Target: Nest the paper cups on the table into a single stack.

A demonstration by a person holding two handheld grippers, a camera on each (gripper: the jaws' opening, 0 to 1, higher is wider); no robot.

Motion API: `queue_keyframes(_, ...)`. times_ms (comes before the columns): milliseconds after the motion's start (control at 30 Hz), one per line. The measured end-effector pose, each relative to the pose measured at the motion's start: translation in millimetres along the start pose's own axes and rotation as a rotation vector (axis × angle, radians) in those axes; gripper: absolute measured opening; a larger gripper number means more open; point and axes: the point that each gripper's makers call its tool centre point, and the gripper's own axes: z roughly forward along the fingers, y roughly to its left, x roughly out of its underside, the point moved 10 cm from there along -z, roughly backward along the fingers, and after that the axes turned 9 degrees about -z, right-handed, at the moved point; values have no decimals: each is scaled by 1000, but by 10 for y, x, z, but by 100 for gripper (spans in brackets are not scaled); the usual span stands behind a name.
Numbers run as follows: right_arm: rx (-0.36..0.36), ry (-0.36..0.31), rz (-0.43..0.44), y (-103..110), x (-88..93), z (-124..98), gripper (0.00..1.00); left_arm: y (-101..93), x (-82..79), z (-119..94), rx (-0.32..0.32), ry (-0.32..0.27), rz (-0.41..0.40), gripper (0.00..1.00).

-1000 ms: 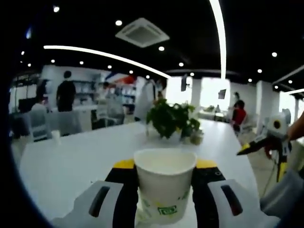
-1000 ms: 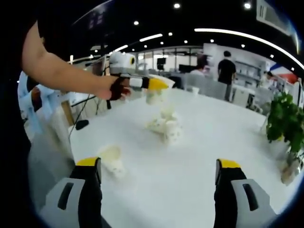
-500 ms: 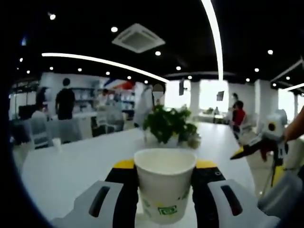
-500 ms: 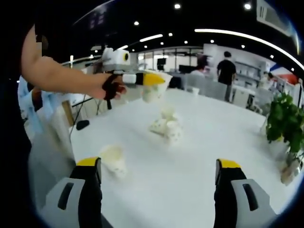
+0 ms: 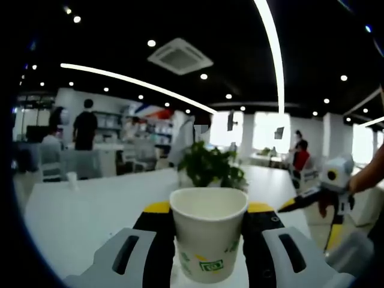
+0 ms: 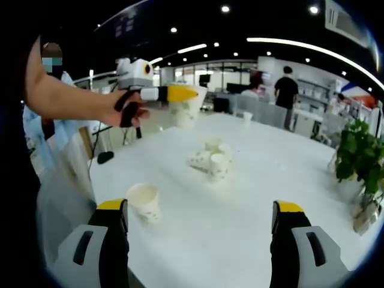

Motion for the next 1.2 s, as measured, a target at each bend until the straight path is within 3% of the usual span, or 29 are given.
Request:
queue_keyframes(100, 0, -2, -5, 3, 0, -11, 98, -55, 3, -27, 4, -1, 29, 41)
queue_keyframes(1200, 0, 5, -17, 91, -23, -53, 98, -450, 162, -413, 44, -61, 30, 40)
